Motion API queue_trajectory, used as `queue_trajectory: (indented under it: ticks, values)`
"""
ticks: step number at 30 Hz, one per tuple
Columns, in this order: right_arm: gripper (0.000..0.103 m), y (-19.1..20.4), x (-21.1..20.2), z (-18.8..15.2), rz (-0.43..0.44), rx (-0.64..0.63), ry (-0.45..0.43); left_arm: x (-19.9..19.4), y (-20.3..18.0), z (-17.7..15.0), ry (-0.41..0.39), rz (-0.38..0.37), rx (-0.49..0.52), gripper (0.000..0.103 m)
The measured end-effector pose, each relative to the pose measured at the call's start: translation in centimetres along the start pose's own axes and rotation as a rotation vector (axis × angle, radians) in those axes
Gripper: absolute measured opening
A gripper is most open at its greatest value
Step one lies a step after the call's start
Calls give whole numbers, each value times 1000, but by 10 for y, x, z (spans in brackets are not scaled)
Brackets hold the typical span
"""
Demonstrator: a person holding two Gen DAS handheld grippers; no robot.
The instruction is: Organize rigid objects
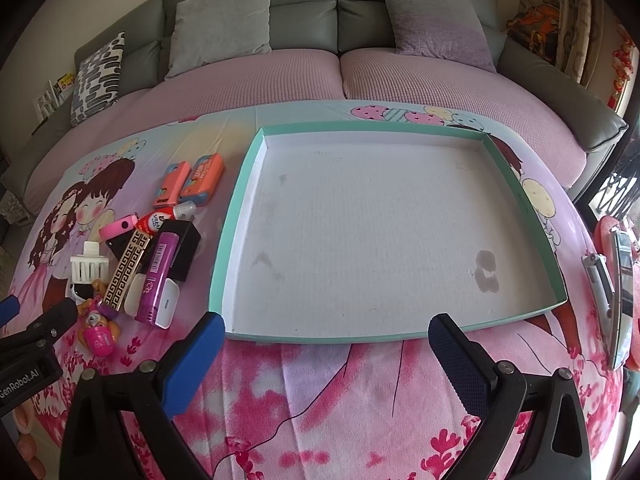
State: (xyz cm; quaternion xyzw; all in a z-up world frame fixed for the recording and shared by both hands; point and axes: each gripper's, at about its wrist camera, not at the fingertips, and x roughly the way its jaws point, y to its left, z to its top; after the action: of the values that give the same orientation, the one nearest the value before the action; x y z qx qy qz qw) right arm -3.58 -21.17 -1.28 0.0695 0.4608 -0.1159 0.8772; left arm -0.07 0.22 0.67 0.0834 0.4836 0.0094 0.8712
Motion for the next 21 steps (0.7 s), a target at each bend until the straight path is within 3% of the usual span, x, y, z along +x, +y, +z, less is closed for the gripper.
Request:
queue_trajectory:
  ticks: [21]
  values:
    - [103,1,0,0,-1,-5,-5,-3,4,2,-12,3,-26,103]
